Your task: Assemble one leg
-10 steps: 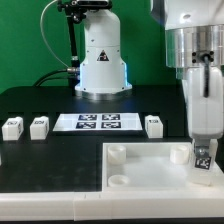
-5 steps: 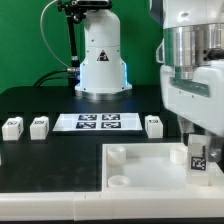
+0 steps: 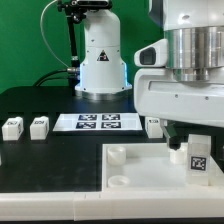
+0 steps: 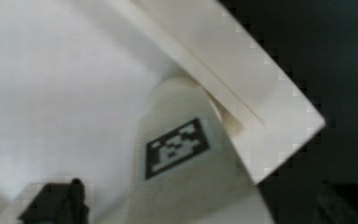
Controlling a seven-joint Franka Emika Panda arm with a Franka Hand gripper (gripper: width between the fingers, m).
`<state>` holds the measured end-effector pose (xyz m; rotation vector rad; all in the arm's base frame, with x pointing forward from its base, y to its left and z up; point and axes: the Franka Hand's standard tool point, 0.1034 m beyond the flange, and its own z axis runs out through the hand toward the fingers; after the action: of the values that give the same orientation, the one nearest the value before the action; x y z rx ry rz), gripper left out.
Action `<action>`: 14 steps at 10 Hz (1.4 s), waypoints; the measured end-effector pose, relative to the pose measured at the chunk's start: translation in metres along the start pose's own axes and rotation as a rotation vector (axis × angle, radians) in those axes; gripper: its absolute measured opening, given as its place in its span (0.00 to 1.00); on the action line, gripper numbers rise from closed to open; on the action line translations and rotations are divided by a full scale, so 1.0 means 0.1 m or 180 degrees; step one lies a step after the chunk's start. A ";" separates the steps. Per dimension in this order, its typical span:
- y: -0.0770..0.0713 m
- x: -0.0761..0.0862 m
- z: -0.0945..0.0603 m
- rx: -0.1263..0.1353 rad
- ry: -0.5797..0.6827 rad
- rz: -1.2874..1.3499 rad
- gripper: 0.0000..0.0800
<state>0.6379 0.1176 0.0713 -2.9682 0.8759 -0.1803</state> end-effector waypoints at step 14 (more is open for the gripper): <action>-0.03 -0.03 0.02 0.0042 -0.0142 0.4548 0.37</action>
Offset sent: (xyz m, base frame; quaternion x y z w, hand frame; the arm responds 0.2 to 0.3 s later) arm 0.0000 0.0000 0.0000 0.0000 0.0000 0.0000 1.0000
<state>0.6374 0.1221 0.0696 -1.6261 2.5335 -0.0375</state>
